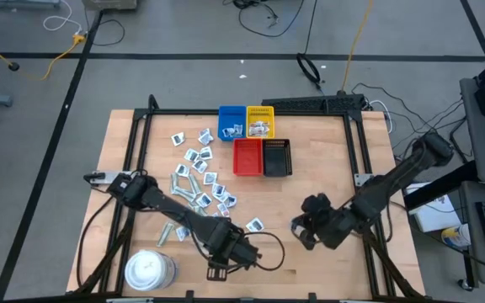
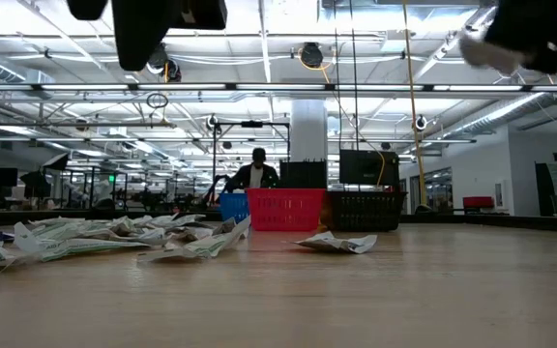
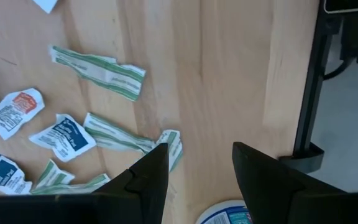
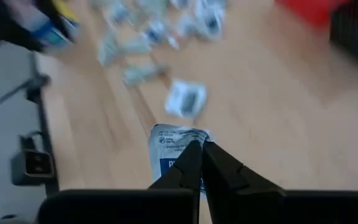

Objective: Pick & Place First Aid Supplies
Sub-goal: Put the alcohol pad into the blue bin

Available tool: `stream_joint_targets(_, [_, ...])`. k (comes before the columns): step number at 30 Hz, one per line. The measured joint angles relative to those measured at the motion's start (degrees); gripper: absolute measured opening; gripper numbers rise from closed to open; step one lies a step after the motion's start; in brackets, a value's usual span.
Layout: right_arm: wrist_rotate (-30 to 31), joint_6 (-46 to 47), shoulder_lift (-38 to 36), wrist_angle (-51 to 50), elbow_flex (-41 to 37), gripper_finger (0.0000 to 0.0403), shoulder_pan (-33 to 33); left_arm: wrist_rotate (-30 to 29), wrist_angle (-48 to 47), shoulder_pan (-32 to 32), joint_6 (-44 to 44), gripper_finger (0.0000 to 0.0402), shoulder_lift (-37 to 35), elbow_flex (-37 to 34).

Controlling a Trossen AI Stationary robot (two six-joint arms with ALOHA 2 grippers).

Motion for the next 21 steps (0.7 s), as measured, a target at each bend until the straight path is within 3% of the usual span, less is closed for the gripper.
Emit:
stream_joint_targets(5, [2.1,-10.2,-2.6,4.1,0.0,0.0001,-0.8,-1.2,3.3,1.0,-0.4,0.0182,0.0,0.0])
stream_joint_targets(12, [2.1,-15.4,-3.8,10.3,0.0,0.0000,-3.2,-17.6,17.0,1.3,-1.5,0.0182,-7.9,-2.0])
stream_joint_targets(16, [2.0,-23.3,-4.0,18.9,0.0,0.0000,-5.1,-24.0,24.6,1.8,-1.0,0.0182,-15.2,-10.6])
stream_joint_targets(21, [1.9,-32.6,-4.0,31.2,0.0,0.0000,-9.0,-26.2,47.6,2.8,0.6,0.0182,-29.3,-29.1])
